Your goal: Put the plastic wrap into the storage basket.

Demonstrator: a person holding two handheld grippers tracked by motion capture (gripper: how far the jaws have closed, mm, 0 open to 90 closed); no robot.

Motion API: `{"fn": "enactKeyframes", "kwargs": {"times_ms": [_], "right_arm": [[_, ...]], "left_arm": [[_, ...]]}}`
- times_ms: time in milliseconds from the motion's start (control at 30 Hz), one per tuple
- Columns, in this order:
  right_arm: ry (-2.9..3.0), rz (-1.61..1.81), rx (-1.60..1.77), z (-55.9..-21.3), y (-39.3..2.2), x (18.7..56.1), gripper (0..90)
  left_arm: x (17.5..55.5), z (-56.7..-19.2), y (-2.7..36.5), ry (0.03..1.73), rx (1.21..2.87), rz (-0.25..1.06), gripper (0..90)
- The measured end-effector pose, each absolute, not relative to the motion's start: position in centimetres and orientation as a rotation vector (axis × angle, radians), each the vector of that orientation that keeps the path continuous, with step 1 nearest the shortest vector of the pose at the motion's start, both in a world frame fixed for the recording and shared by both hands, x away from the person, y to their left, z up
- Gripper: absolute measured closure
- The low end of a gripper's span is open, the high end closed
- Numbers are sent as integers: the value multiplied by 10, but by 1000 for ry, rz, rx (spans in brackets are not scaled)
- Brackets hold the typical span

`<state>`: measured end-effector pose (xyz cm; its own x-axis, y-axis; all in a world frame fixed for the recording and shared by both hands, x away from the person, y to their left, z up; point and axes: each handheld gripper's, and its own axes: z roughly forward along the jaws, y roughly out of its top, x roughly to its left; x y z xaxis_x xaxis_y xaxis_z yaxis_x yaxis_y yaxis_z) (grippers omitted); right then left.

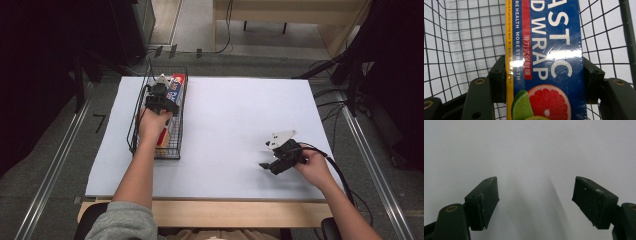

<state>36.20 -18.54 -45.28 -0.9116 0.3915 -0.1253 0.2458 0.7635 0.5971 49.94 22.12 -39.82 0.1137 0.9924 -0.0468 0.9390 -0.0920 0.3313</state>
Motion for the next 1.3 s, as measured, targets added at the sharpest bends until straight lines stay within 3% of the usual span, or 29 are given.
{"fn": "enactKeyframes", "kwargs": {"times_ms": [333,633,1300], "right_arm": [[2716,872,494,-453,-186,362,221],[2712,900,509,-452,-186,361,221],[2713,923,523,-452,-185,360,220]], "left_arm": [[495,-390,222,1851,2148,272,349],[474,-361,225,1719,2147,271,310],[404,-343,206,1292,2236,187,275]]}}
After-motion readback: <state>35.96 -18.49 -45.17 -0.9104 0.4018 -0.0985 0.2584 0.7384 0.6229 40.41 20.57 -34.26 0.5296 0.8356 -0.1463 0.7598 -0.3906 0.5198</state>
